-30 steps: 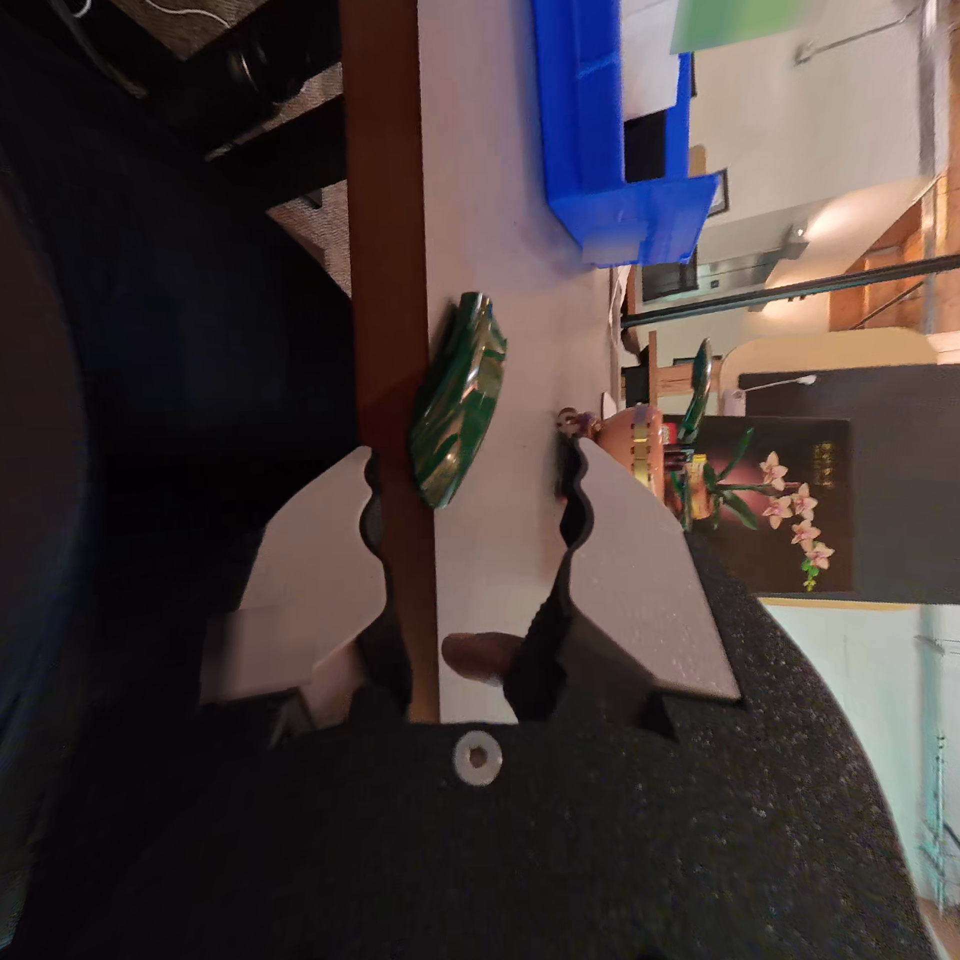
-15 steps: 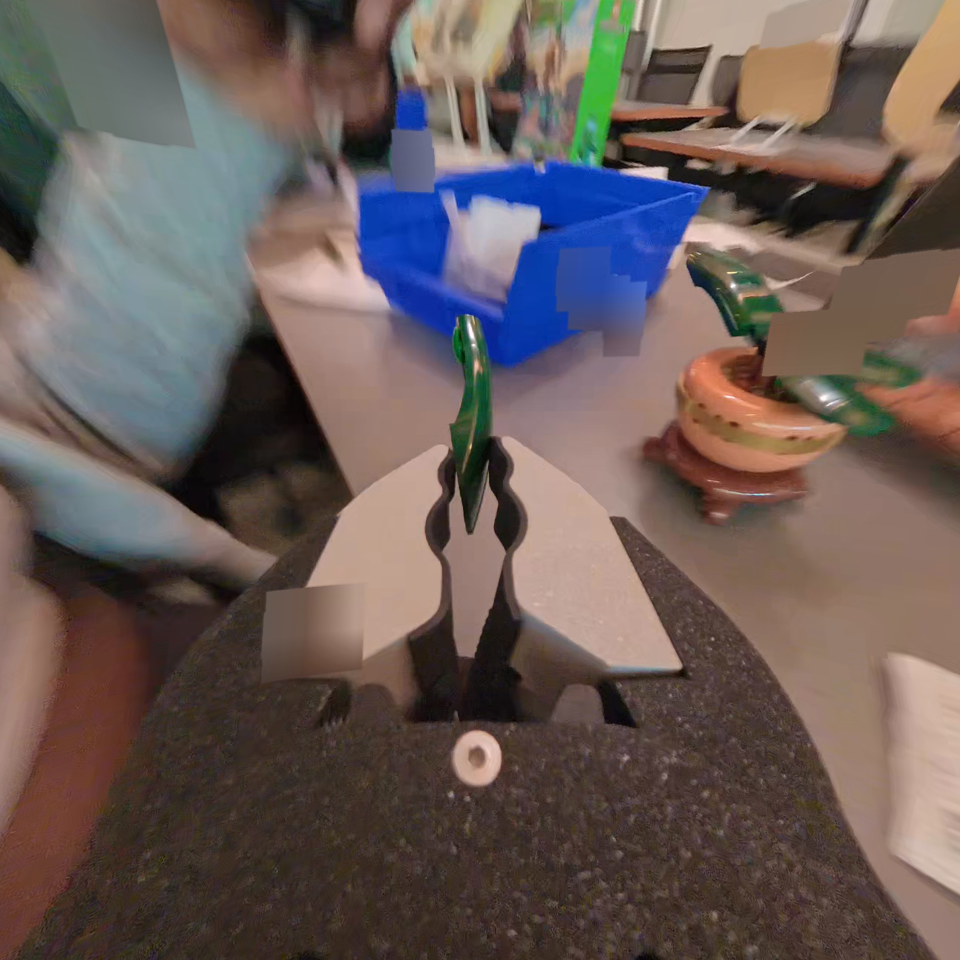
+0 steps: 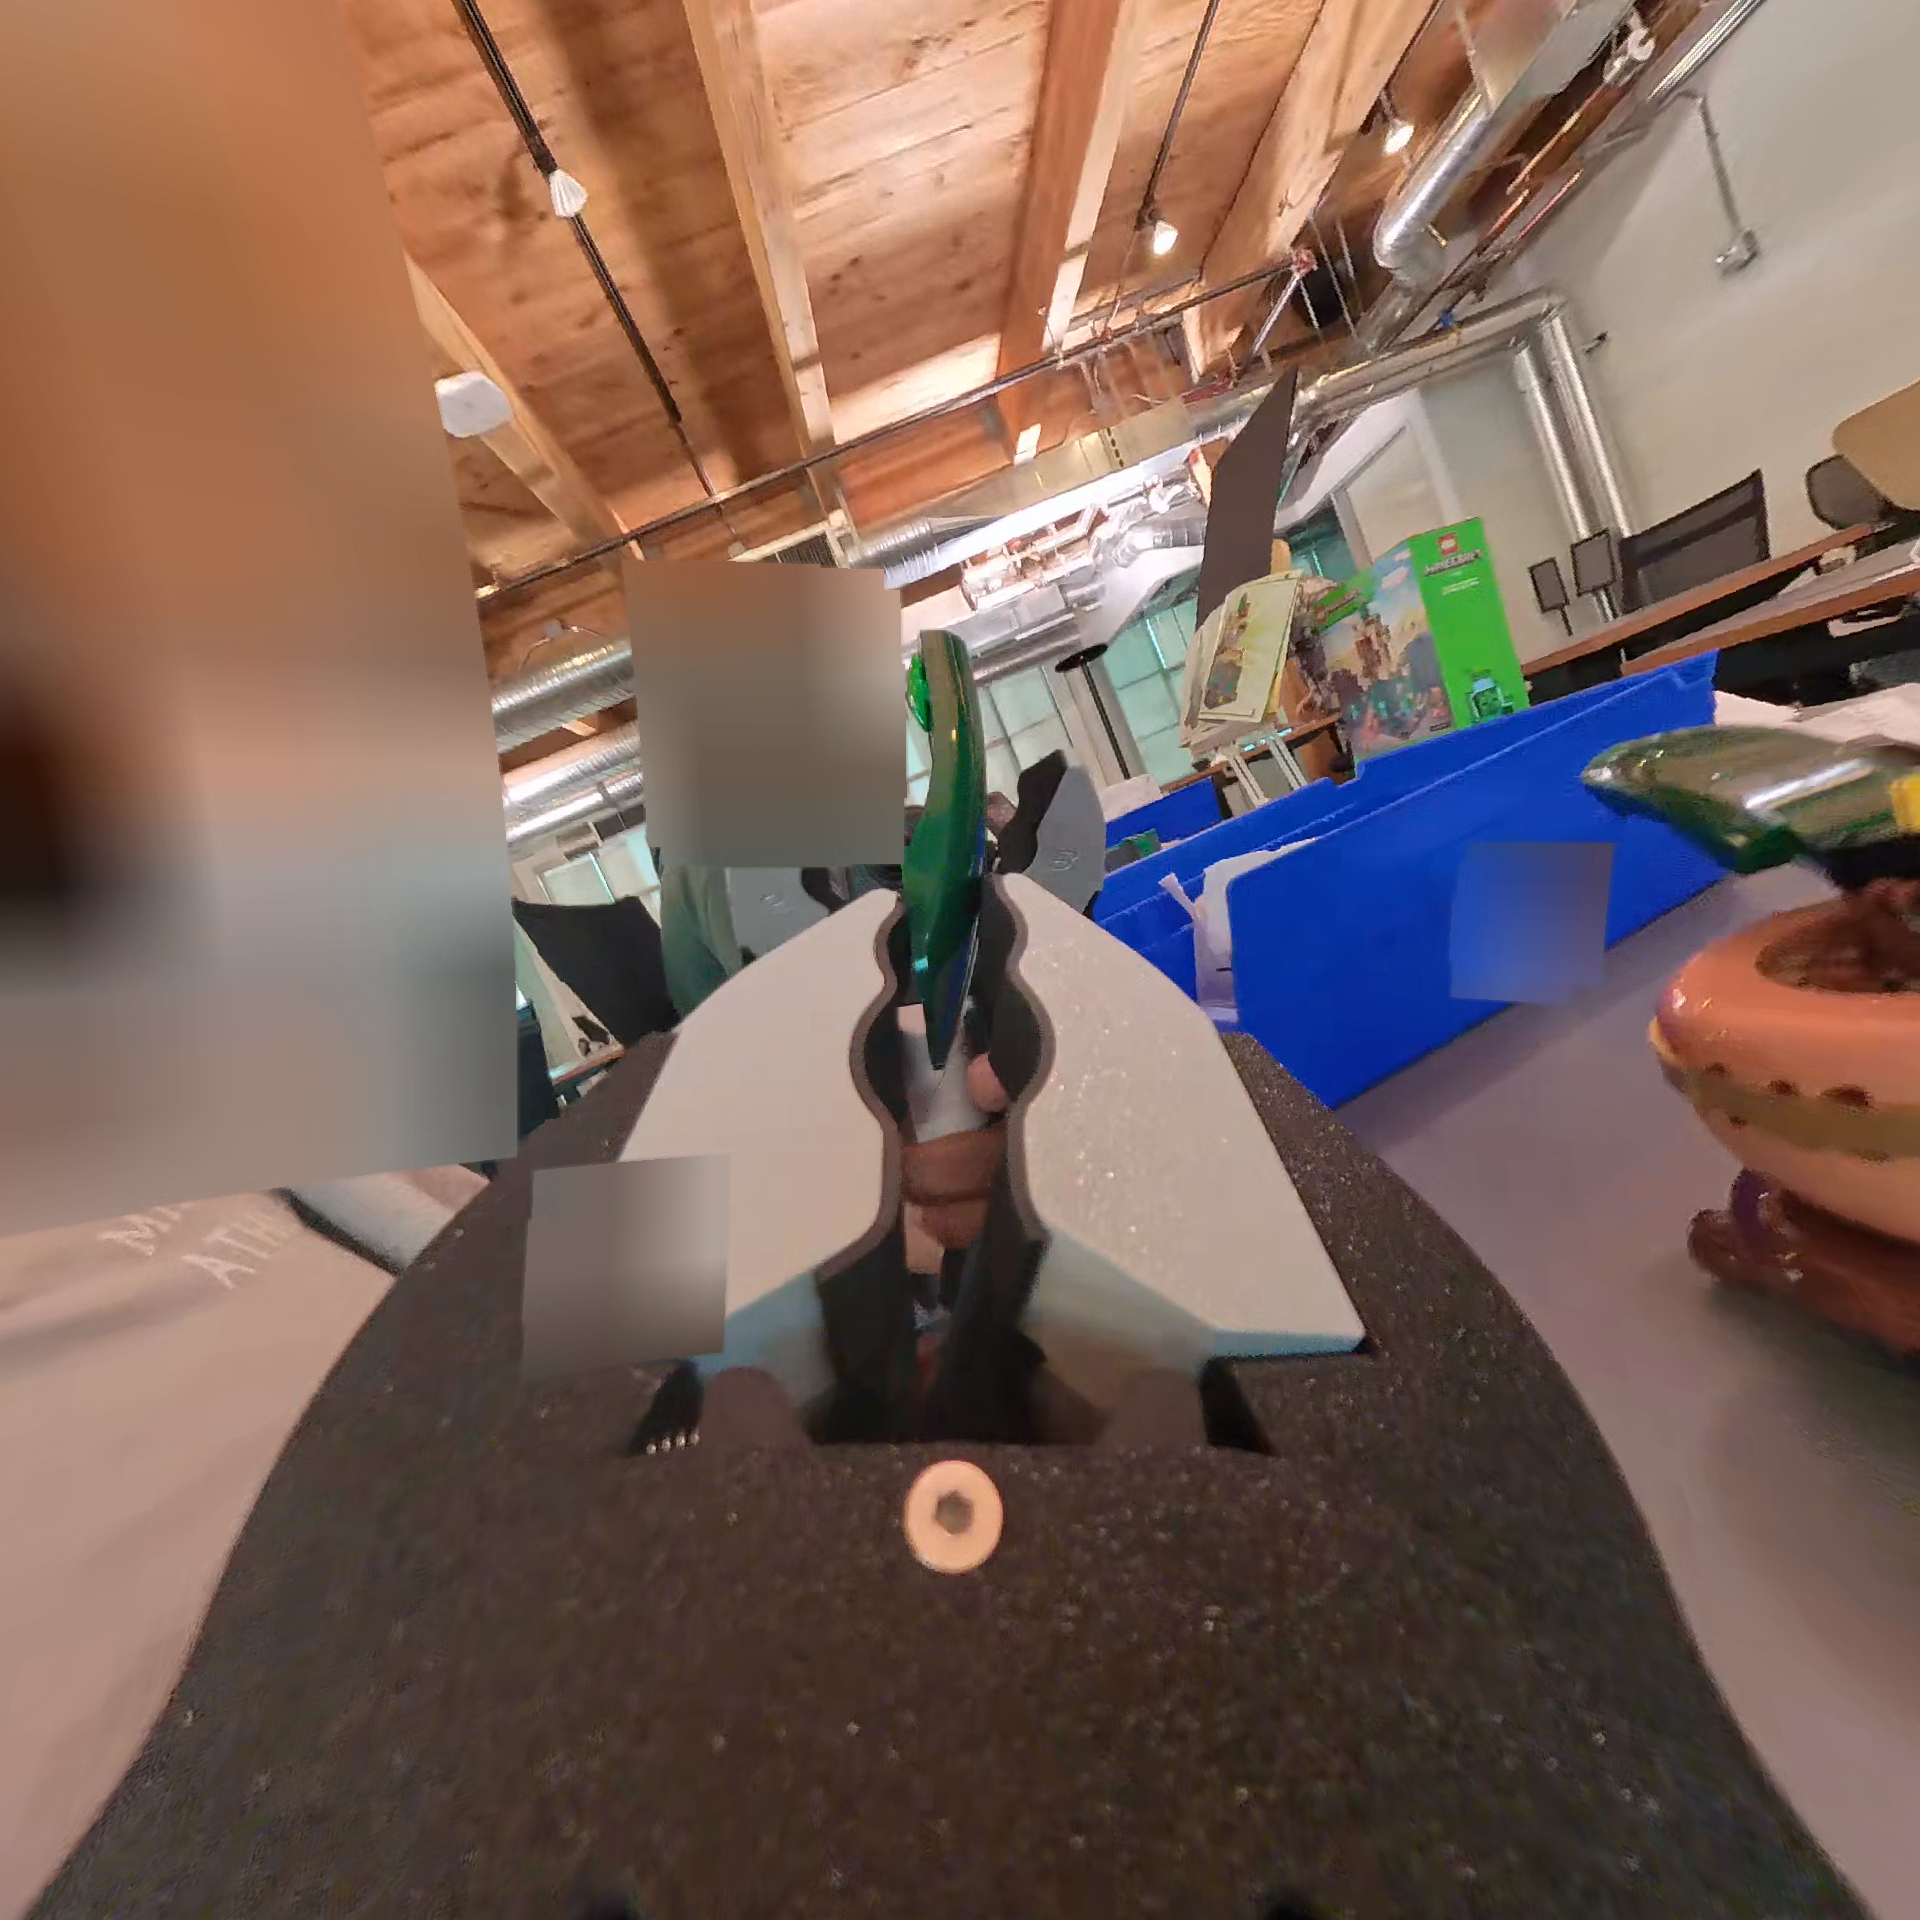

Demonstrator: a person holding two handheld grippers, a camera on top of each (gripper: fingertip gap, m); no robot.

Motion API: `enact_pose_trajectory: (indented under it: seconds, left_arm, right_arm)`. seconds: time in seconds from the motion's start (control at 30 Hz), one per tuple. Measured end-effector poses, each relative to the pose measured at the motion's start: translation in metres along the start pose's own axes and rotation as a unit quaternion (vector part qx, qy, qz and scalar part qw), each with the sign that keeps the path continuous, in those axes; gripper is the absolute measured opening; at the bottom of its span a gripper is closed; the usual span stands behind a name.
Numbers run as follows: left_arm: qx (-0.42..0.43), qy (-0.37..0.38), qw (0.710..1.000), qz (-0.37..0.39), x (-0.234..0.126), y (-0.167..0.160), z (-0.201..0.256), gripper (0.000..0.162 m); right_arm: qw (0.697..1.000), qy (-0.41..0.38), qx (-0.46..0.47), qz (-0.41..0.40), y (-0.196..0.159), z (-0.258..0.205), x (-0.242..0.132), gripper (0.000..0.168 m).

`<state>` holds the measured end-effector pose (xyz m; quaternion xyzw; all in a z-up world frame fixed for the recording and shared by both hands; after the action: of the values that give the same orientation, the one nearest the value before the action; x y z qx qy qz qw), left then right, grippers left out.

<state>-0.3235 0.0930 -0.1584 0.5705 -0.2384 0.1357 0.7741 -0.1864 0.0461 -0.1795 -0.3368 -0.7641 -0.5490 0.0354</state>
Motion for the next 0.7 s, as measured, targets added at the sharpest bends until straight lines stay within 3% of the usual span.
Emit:
enact_pose_trajectory:
  seconds: [0.03, 0.17, 0.43, 0.53, 0.7]
  left_arm:
    - [0.003, -0.013, 1.0, -0.012, 0.002, -0.005, 0.003, 0.059]
    - [0.022, -0.02, 1.0, 0.008, 0.001, -0.016, 0.009, 0.032]
    - [0.074, -0.002, 0.997, -0.038, -0.006, -0.024, 0.009, 0.025]
    - [0.073, -0.008, 0.997, -0.02, -0.009, -0.025, 0.012, 0.011]
    - [0.064, -0.014, 0.998, -0.021, -0.012, -0.023, 0.016, 0.01]
  right_arm:
    - [1.0, 0.002, 0.009, 0.005, -0.005, 0.0, -0.001, 0.012]
    - [1.0, 0.014, -0.013, 0.0, -0.01, -0.005, -0.003, 0.012]
    - [0.999, 0.027, -0.022, -0.031, -0.015, -0.01, 0.002, 0.012]
    - [0.998, 0.034, -0.007, -0.055, -0.019, -0.01, 0.007, 0.012]
    - [0.997, 0.049, 0.004, -0.058, -0.021, -0.011, 0.009, 0.013]
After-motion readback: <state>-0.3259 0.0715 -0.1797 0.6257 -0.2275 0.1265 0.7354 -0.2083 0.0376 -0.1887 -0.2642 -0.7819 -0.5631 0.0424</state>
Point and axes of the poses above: each gripper's, where its closed fingertips meet, x out along the fingers, y out of its top, z = x × y across the jaws, the point moved 8 cm from there along -x, back along the fingers
